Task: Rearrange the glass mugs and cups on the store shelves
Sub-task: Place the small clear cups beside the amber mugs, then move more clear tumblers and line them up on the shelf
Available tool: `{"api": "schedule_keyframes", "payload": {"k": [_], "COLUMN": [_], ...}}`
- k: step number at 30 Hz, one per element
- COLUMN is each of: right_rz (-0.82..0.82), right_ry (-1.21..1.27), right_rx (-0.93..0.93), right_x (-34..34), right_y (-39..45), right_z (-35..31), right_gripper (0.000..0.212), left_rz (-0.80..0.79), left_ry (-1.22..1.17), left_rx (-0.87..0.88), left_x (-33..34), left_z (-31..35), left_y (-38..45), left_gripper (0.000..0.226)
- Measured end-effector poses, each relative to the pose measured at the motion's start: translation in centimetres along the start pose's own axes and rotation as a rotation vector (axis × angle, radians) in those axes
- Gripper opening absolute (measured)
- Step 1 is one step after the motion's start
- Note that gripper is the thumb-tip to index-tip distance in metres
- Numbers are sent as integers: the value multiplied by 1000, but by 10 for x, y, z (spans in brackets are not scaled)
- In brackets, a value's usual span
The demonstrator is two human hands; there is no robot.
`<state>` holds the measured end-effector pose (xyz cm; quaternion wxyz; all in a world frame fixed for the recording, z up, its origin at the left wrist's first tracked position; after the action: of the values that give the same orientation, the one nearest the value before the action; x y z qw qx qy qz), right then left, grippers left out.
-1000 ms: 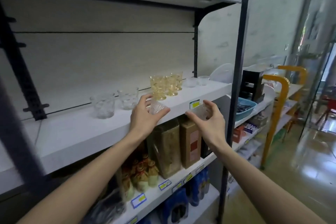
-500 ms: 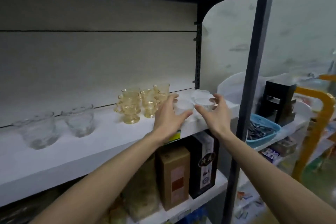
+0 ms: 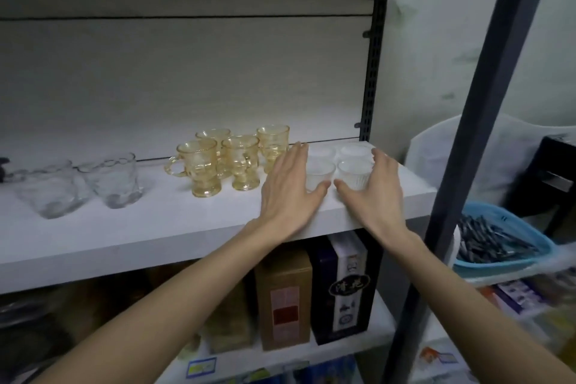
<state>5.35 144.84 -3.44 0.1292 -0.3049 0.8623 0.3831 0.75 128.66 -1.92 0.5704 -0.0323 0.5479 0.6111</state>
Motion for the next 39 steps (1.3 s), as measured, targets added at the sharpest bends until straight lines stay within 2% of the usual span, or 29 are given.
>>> {"api": "schedule_keyframes", "payload": {"k": [6, 8, 14, 20, 25, 30, 35, 39], "right_rz": [236, 234, 22, -261, -498, -629, -698, -651], "right_ry": [73, 144, 198, 229, 128, 113, 218, 353], "right_rx": [-269, -343, -567, -622, -665, -717, -866, -950], "right_x": [10, 22, 91, 164, 220, 257, 302, 339], "right_y": [-48, -86, -222, -348, -436, -499, -542, -555], "right_z": [-31, -49, -106, -205, -296, -391, -493, -577], "right_gripper": [63, 57, 49, 50, 61, 68, 71, 64], "left_rz": [210, 258, 311, 109, 46, 36, 101, 170], "left_ry": [67, 112, 344, 632, 790, 857, 931, 953], "left_rx": [185, 198, 118, -134, -383, -564, -621, -630], "left_x": [-51, -78, -165, -273, -370, -466, -547, -600], "left_z": [-28, -55, -161, -272, -359, -424, -478, -532], "left_y": [-50, -83, -211, -330, -406, -442, -454, -446], "left_gripper": [51, 46, 41, 52, 62, 71, 74, 77]}}
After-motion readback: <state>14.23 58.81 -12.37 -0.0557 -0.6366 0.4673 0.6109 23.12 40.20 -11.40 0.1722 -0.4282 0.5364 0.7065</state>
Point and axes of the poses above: each hand's wrist, its own y-axis towards the middle knuckle, its own x-axis out of the palm, z = x × y, the point moved 2 cm from there along y, towards the middle knuckle, and after that the axes turned 8 degrees about z, right-handed, at the moved point
